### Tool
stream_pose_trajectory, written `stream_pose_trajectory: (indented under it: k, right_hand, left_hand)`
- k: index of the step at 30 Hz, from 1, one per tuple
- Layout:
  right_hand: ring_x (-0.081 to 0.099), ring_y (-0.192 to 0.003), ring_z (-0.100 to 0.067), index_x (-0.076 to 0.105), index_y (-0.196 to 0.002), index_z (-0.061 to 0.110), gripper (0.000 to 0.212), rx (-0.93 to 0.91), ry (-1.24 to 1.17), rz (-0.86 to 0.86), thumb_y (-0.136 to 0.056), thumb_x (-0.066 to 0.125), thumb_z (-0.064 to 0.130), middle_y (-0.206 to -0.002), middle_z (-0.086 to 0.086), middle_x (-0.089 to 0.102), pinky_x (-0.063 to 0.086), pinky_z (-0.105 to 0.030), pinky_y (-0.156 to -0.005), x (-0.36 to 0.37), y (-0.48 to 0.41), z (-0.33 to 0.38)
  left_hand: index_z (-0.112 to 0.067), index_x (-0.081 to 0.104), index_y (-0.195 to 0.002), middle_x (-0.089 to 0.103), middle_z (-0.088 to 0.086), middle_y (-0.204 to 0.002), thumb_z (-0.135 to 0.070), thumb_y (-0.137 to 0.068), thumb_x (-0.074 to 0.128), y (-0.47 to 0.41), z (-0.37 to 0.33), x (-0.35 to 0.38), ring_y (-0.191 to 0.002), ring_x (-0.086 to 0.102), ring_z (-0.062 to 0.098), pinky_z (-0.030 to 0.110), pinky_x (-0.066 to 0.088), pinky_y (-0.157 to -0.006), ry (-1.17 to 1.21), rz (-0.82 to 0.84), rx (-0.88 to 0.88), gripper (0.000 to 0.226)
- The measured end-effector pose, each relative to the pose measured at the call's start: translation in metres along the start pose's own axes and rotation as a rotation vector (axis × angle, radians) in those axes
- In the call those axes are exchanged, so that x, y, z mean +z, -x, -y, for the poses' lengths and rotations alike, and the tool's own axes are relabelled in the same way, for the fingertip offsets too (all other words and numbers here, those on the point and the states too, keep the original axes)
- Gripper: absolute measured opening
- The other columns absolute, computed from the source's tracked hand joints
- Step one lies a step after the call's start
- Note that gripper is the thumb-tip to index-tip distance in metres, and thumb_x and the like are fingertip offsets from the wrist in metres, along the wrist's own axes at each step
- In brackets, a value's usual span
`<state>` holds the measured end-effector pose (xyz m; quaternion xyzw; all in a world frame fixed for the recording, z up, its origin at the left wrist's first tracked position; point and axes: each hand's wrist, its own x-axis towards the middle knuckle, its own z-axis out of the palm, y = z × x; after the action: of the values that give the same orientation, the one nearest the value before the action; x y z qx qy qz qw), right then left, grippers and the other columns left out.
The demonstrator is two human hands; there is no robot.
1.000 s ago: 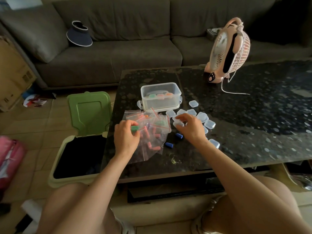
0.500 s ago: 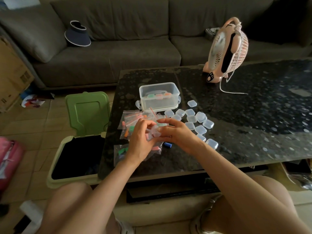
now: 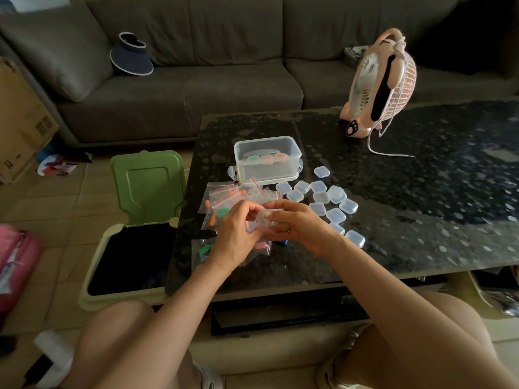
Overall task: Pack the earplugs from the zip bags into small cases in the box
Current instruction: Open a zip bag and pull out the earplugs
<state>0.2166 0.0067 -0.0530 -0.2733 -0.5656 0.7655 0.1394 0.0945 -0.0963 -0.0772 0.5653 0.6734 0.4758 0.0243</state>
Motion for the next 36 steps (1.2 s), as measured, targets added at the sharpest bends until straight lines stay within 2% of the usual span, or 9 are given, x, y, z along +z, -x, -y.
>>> stream_pose_trajectory:
  k: [3,10,16,20,25,28,31,33,36]
  right_hand:
    - [0.066,-0.083,-0.022,0.061,-0.109,0.01,0.024,0.003,0.031,-0.022,-0.086,0.066,0.013,-0.097,-0.013,0.066,0.057,-0.031,-0.075,0.0007,-0.001,-0.0008]
    - [0.065,-0.078,-0.02,0.06,-0.115,0.007,0.032,0.004,0.096,-0.058,-0.085,0.067,0.015,-0.095,-0.013,0.067,0.057,-0.028,-0.071,0.0009,-0.0008,0.0024]
    - [0.066,-0.08,-0.022,0.06,-0.115,0.003,0.029,0.027,0.042,-0.007,-0.087,0.064,0.013,-0.096,-0.013,0.067,0.057,-0.027,-0.07,0.0015,0.001,0.0039]
    - [0.066,-0.071,-0.017,0.06,-0.114,0.004,0.03,0.028,0.086,-0.032,-0.086,0.064,0.011,-0.091,-0.01,0.067,0.055,-0.025,-0.065,0.0018,0.0014,0.0039]
    - [0.067,-0.076,-0.021,0.062,-0.111,0.005,0.029,-0.005,0.152,-0.126,-0.083,0.068,0.009,-0.092,-0.015,0.067,0.059,-0.031,-0.071,0.0,0.0011,0.0012]
    - [0.065,-0.068,-0.018,0.062,-0.11,0.002,0.03,-0.05,0.2,-0.164,-0.082,0.07,0.006,-0.076,-0.008,0.062,0.059,-0.03,-0.067,0.0013,0.002,0.0026]
    - [0.063,-0.061,-0.015,0.062,-0.106,-0.001,0.029,-0.107,0.196,-0.206,-0.079,0.071,-0.001,-0.07,-0.006,0.056,0.059,-0.026,-0.06,0.0021,0.0012,0.0034]
    - [0.062,-0.059,-0.016,0.063,-0.104,0.0,0.028,-0.143,0.238,-0.231,-0.077,0.07,-0.004,-0.07,-0.007,0.055,0.059,-0.026,-0.06,0.0011,0.001,0.0036]
    - [0.062,-0.06,-0.017,0.063,-0.105,0.0,0.029,-0.166,0.322,-0.226,-0.077,0.07,-0.005,-0.073,-0.009,0.056,0.058,-0.027,-0.06,0.0012,0.0014,0.003]
  left_hand:
    - [-0.004,0.059,-0.096,0.062,0.004,-0.092,-0.016,-0.078,0.074,0.0003,0.0007,0.0011,-0.08,0.054,-0.003,0.004,0.046,-0.071,-0.007,0.004,0.015,0.026]
    - [-0.005,0.06,-0.097,0.063,0.007,-0.094,-0.015,-0.077,0.075,-0.0007,0.0011,0.0005,-0.084,0.056,0.007,0.001,0.043,-0.074,-0.061,0.021,0.042,0.027]
    - [-0.007,0.059,-0.095,0.059,-0.002,-0.091,-0.022,-0.074,0.077,0.0004,-0.0023,-0.0012,-0.079,0.053,-0.005,0.003,0.044,-0.07,-0.012,0.011,-0.013,0.031]
    - [-0.007,0.06,-0.095,0.06,-0.004,-0.089,-0.022,-0.073,0.078,0.0014,-0.0017,-0.0001,-0.076,0.054,-0.006,0.003,0.045,-0.068,-0.012,0.011,-0.036,0.032]
    - [-0.008,0.06,-0.096,0.066,0.005,-0.096,-0.023,-0.073,0.079,0.0027,0.0046,0.0009,-0.085,0.06,0.012,0.008,0.043,-0.071,-0.093,0.056,-0.019,0.033]
    - [-0.01,0.057,-0.103,0.064,0.005,-0.101,-0.025,-0.075,0.078,0.0028,0.0053,0.0008,-0.086,0.058,0.012,0.009,0.041,-0.069,-0.145,0.065,-0.01,0.037]
    - [-0.01,0.055,-0.117,0.062,0.004,-0.11,-0.026,-0.074,0.078,0.003,0.0031,0.0007,-0.091,0.057,0.013,0.018,0.045,-0.073,-0.173,0.11,0.009,0.051]
    - [-0.009,0.056,-0.117,0.062,0.005,-0.114,-0.027,-0.074,0.078,0.0045,-0.0002,0.001,-0.091,0.056,0.014,0.023,0.046,-0.076,-0.202,0.133,0.027,0.051]
    - [-0.009,0.058,-0.111,0.064,0.004,-0.112,-0.031,-0.073,0.078,0.0068,-0.0023,0.0014,-0.08,0.049,0.007,0.026,0.045,-0.076,-0.207,0.126,0.037,0.049]
